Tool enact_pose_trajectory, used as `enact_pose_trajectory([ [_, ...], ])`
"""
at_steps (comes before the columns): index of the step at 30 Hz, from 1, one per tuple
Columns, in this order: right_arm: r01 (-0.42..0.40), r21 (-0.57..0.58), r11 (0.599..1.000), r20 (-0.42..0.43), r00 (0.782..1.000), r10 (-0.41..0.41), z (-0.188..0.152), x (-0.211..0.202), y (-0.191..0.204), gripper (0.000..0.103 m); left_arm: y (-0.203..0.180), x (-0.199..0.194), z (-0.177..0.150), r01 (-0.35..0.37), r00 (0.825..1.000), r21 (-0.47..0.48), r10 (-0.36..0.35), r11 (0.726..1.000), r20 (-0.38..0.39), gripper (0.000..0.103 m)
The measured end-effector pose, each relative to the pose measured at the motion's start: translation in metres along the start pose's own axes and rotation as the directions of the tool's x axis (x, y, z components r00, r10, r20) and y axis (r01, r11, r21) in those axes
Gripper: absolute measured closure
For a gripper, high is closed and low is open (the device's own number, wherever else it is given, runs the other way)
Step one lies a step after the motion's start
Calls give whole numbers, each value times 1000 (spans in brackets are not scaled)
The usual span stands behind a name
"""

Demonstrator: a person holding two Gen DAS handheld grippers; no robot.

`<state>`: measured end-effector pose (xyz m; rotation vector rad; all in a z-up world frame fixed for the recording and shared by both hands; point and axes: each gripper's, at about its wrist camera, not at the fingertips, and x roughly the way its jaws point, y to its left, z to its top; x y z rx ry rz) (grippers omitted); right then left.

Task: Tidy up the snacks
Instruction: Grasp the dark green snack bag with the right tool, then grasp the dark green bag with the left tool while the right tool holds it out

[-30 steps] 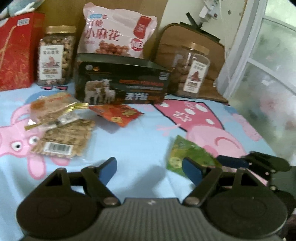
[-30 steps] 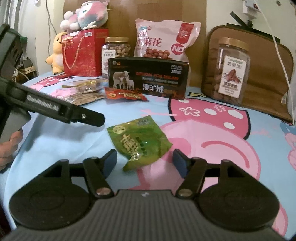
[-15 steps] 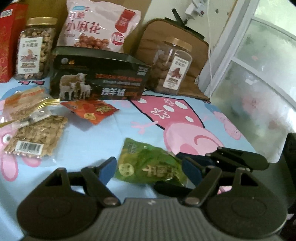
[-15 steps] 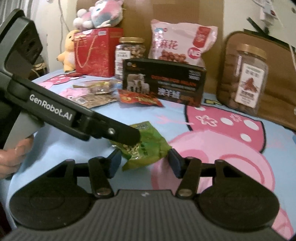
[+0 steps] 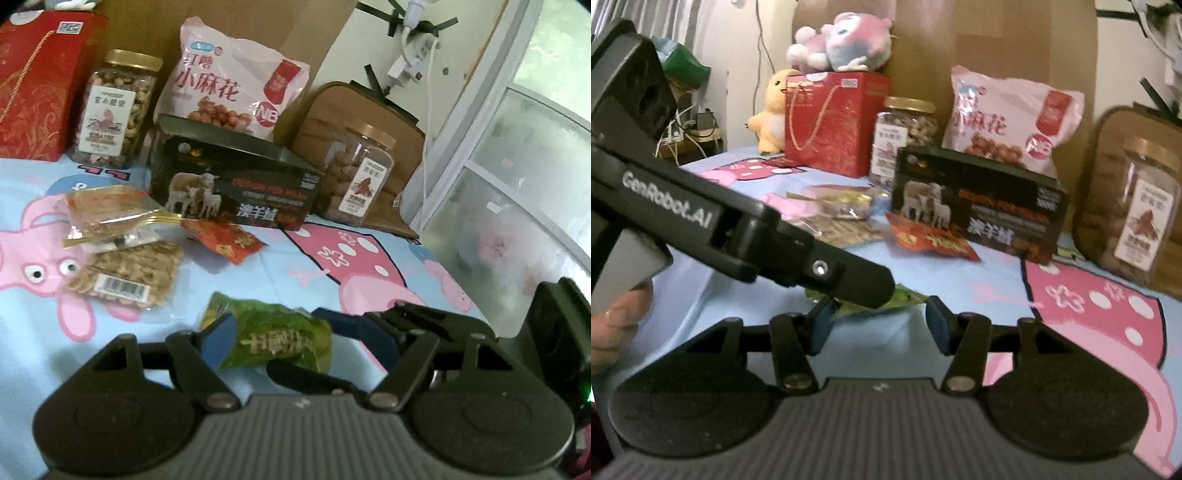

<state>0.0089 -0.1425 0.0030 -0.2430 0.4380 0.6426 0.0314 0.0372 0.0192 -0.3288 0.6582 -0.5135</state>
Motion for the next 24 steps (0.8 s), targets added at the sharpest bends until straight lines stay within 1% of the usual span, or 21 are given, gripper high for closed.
enact_pose_trajectory([
  [2,-5,-1,1000,-18,1000,5,1,3,0,47,8,-4,3,-19,1000,-28,19,999,0,24],
  [4,-11,13,1000,-27,1000,11,1,4,-2,46,17,-4,5,-48,999,-45,47,998,-13,19],
  [5,-16,22,1000,-38,999,17,2,6,-4,46,21,-2,6,-56,998,-55,54,997,-27,15],
  [6,-16,29,999,-43,999,18,1,6,-5,46,26,0,6,-50,998,-72,47,996,-48,10],
  [7,-17,33,999,-42,999,19,1,6,-5,46,29,3,7,-37,997,-88,31,995,-65,9],
  [9,-16,31,999,-32,999,17,1,5,-3,46,32,6,7,-6,997,-104,-1,995,-74,4],
  [12,1,12,1000,-10,1000,-1,0,2,1,47,29,13,7,42,995,-110,-52,993,-90,4],
  [14,23,-6,1000,18,1000,-23,0,-2,4,48,24,16,6,49,994,-91,-58,995,-90,4],
  [15,34,-9,999,28,999,-34,0,-4,4,48,22,17,5,58,994,-87,-65,995,-91,7],
  [16,38,-5,999,33,999,-38,0,-5,3,56,20,19,4,82,991,-93,-91,992,-98,8],
  [17,23,5,1000,26,999,-23,0,-5,1,76,19,21,3,116,986,-105,-127,988,-108,11],
  [18,24,23,999,9,1000,-25,-1,-4,-2,91,17,24,2,148,979,-116,-162,982,-123,13],
  [19,26,39,999,0,1000,-26,-1,-3,-5,91,13,28,0,163,975,-116,-178,980,-134,13],
  [21,22,68,997,-11,1000,-22,-1,-2,-10,91,4,30,-1,142,979,-69,-150,987,-136,13],
  [22,22,79,997,-22,1000,-20,-1,-1,-12,89,1,30,0,133,980,-52,-139,990,-140,13],
  [23,20,88,996,-37,999,-16,-1,1,-14,88,0,30,1,133,980,-50,-139,990,-145,13],
  [24,8,96,995,-55,998,-3,-2,3,-15,78,2,29,2,136,978,-59,-144,989,-148,12],
])
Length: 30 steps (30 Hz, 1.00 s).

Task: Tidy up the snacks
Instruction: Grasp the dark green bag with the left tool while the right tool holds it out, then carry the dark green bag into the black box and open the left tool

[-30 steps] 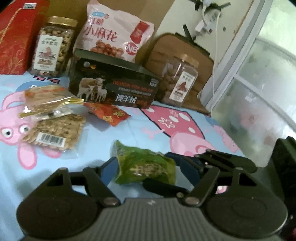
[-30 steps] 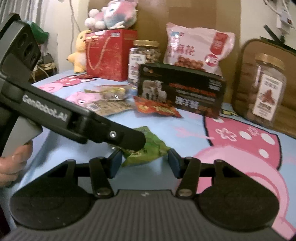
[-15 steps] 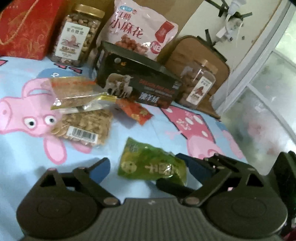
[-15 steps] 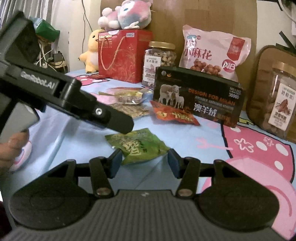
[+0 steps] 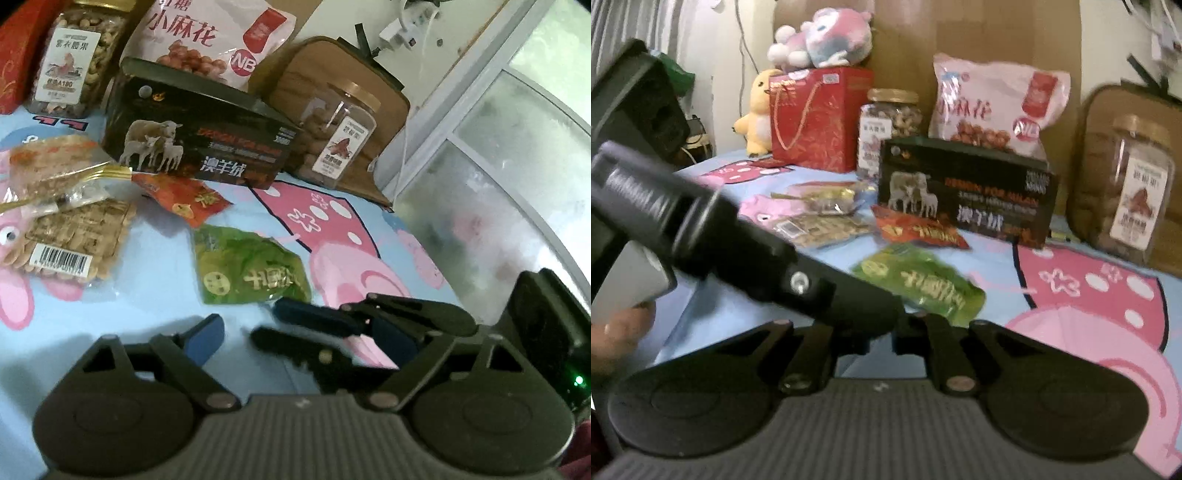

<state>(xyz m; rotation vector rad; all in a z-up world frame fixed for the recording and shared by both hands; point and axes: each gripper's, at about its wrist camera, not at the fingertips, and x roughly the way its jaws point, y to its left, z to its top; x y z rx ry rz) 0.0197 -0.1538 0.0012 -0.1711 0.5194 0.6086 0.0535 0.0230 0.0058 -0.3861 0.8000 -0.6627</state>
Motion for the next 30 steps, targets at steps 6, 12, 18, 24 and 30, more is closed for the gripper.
enact_pose_trajectory([
  [6,0,41,999,6,1000,-1,-4,-18,-17,63,29,-8,17,13,1000,-134,-12,991,12,10],
  [12,-15,316,949,0,1000,16,-2,-17,-68,63,45,16,41,45,999,-192,-49,980,-16,13],
  [18,-90,423,902,-16,994,106,9,15,-76,71,32,27,40,18,1000,-111,-18,994,2,20],
  [24,-104,399,911,18,994,105,9,15,-71,75,27,24,34,64,998,-121,-63,991,14,20],
  [30,-114,370,922,68,993,96,12,3,-68,81,21,20,38,91,996,-128,-88,988,25,21],
])
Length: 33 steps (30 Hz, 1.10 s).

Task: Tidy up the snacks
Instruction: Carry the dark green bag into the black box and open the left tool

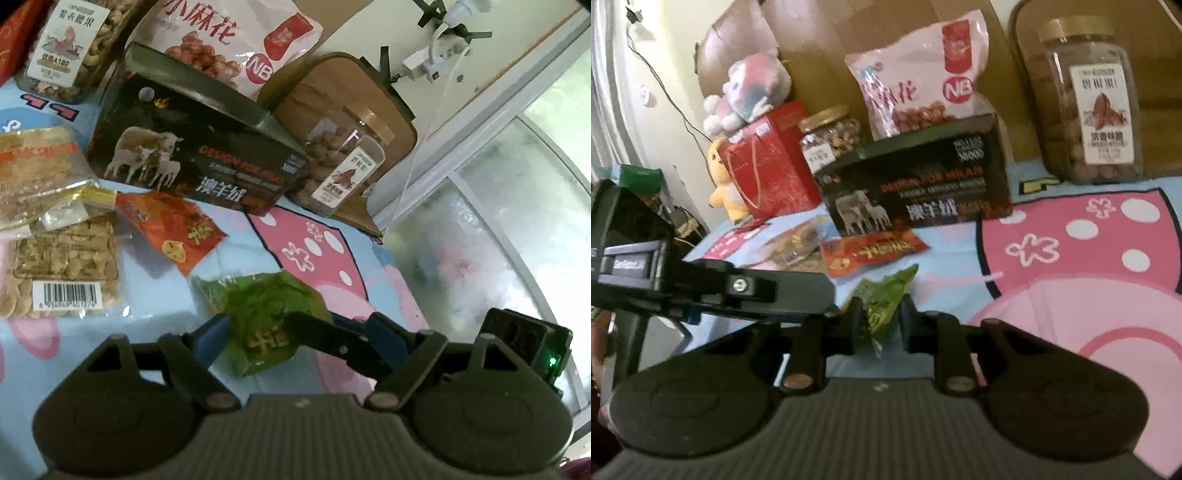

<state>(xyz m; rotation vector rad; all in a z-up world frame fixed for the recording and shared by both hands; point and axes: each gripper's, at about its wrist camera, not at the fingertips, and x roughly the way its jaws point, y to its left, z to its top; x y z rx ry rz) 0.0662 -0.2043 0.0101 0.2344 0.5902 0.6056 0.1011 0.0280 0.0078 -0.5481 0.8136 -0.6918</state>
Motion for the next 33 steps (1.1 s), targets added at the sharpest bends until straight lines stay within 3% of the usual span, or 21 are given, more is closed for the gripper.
enact_pose_trajectory([
  [4,-28,86,996,10,1000,27,3,-5,-11,81,-1,-13,3,-39,999,23,39,999,30,16],
  [7,-59,171,984,20,998,56,1,-12,-23,81,3,-20,4,-27,999,5,27,1000,41,11],
  [11,-160,315,936,63,987,147,2,-21,-41,82,-1,-23,4,29,999,-9,-28,1000,36,5],
  [14,-257,387,885,92,966,240,4,-23,-48,82,-10,-21,3,67,997,3,-67,998,34,14],
  [15,-270,393,879,94,963,254,5,-22,-46,82,-13,-21,3,80,996,14,-80,997,33,29],
  [17,-263,376,888,84,965,250,8,-20,-40,84,-19,-19,5,105,994,24,-105,994,13,42],
  [27,-273,294,916,118,961,249,55,-2,-30,85,-33,-25,54,61,994,120,-71,991,80,43],
  [33,-234,237,943,181,964,194,105,17,-35,85,-28,-23,116,-41,983,169,10,985,183,43],
])
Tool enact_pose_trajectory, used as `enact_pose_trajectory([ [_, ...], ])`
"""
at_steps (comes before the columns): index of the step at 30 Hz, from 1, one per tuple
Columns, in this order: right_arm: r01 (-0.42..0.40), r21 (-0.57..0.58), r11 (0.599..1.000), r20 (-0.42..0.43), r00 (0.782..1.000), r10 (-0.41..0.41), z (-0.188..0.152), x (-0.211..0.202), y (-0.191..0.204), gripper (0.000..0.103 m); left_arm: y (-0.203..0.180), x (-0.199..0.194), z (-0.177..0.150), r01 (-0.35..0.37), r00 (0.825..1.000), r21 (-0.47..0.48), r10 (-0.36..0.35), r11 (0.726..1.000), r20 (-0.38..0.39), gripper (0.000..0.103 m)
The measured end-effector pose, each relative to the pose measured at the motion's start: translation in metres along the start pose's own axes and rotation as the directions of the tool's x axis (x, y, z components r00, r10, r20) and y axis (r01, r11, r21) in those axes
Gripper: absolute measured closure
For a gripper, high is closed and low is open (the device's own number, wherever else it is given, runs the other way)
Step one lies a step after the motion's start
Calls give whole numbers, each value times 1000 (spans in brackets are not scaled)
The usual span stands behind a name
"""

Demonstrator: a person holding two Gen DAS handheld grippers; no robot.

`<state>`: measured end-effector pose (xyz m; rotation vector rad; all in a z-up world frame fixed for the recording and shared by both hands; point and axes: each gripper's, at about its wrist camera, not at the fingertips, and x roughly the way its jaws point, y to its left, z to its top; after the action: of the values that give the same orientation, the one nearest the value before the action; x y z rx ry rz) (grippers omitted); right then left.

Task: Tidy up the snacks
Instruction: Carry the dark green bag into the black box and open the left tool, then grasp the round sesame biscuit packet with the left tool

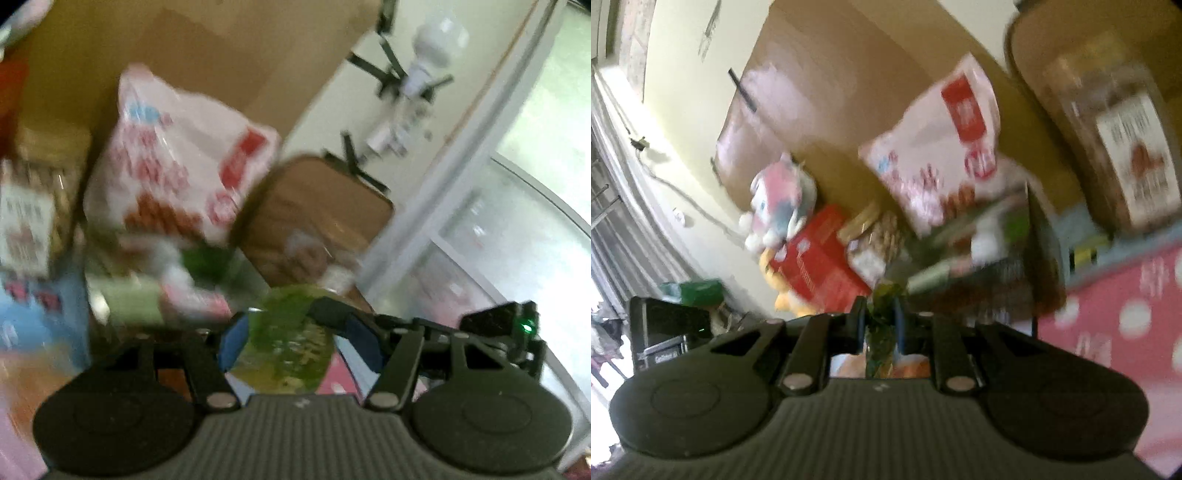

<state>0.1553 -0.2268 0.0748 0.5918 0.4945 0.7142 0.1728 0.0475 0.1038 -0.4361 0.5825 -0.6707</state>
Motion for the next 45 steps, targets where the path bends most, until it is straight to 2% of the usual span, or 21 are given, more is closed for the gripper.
enact_pose_trajectory([
  [4,54,4,999,57,997,-55,27,27,-11,85,22,22,28,-73,997,-21,74,997,18,43],
  [7,96,10,995,77,992,-97,39,49,-25,85,32,39,35,-126,992,-26,126,992,16,43],
  [9,156,-14,988,84,985,-154,42,62,-32,82,36,48,35,-156,988,-29,157,987,8,40],
  [10,209,-64,976,89,975,-203,42,69,-32,80,38,50,33,-169,986,-33,169,985,2,40],
  [11,283,-135,949,100,957,-271,40,75,-30,77,38,51,31,-172,985,-34,172,984,-4,40],
  [12,339,-194,921,116,940,-321,38,79,-28,57,38,50,28,-173,985,-31,173,984,-6,40],
  [13,371,-225,901,143,927,-346,36,77,-27,47,36,48,25,-178,984,-22,178,984,-5,40],
  [16,391,-264,882,221,914,-340,29,59,-20,47,30,34,19,-204,979,8,204,979,12,40],
  [18,369,-250,895,244,919,-311,26,42,-15,47,27,16,14,-208,978,16,208,978,29,38],
  [20,315,-246,916,224,938,-263,18,28,-9,47,29,-9,7,-222,974,18,220,975,55,35],
  [24,213,-320,923,100,977,-190,-14,19,12,48,50,-62,-5,-311,947,-39,313,950,76,33],
  [27,139,-358,923,-21,987,-157,-41,29,25,48,72,-92,-15,-388,918,-95,394,917,47,32],
  [30,79,-387,919,-130,982,-139,-64,53,40,48,91,-103,-30,-393,919,-152,395,907,-17,24],
  [34,29,-423,906,-200,972,-124,-75,82,54,45,104,-100,-45,-372,928,-199,371,907,-41,15],
  [37,35,-503,864,-233,957,-175,-86,102,64,40,114,-90,-54,-345,938,-234,341,909,-58,13],
  [40,5,-558,830,-282,939,-195,-91,119,71,35,122,-81,-59,-319,947,-268,314,909,-64,13],
  [41,-2,-574,819,-296,933,-205,-93,126,72,33,123,-76,-61,-312,950,-278,304,908,-71,16],
  [42,-7,-589,808,-306,927,-215,-95,133,72,29,124,-72,-63,-311,950,-284,302,907,-79,23],
  [43,-11,-595,803,-313,924,-220,-97,138,71,29,126,-67,-66,-313,950,-287,299,905,-92,30],
  [44,-18,-592,806,-324,921,-217,-98,143,71,30,129,-60,-68,-311,950,-294,290,904,-115,43],
  [45,-33,-580,814,-346,915,-210,-97,149,70,32,132,-58,-71,-315,949,-298,291,901,-121,45],
])
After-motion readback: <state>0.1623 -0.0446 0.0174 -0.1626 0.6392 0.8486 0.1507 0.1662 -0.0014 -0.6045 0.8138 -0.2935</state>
